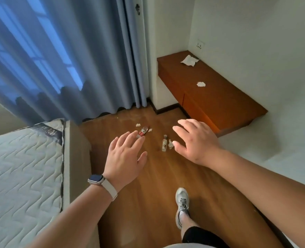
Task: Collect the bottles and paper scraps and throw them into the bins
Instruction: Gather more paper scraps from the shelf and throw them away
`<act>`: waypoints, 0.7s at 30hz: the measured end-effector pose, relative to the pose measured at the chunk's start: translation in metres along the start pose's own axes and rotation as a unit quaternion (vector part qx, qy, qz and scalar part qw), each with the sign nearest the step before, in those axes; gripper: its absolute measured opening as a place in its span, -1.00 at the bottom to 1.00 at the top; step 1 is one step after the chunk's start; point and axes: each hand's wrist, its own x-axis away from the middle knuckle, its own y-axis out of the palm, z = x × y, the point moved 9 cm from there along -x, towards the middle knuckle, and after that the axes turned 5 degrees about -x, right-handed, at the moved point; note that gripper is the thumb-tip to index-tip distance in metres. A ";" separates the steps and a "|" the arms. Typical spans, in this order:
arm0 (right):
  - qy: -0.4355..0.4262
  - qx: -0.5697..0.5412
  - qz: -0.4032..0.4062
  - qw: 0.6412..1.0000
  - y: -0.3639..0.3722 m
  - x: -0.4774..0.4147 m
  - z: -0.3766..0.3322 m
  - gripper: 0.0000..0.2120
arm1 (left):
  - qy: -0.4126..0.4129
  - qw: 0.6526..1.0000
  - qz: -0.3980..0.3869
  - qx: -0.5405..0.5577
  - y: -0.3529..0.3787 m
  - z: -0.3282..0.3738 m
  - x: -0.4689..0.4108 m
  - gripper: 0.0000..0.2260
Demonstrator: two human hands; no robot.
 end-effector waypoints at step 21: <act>-0.001 0.021 -0.043 0.999 0.049 -0.224 0.220 -0.55 | -0.039 0.999 -0.024 0.002 0.081 0.003 -0.300 -0.62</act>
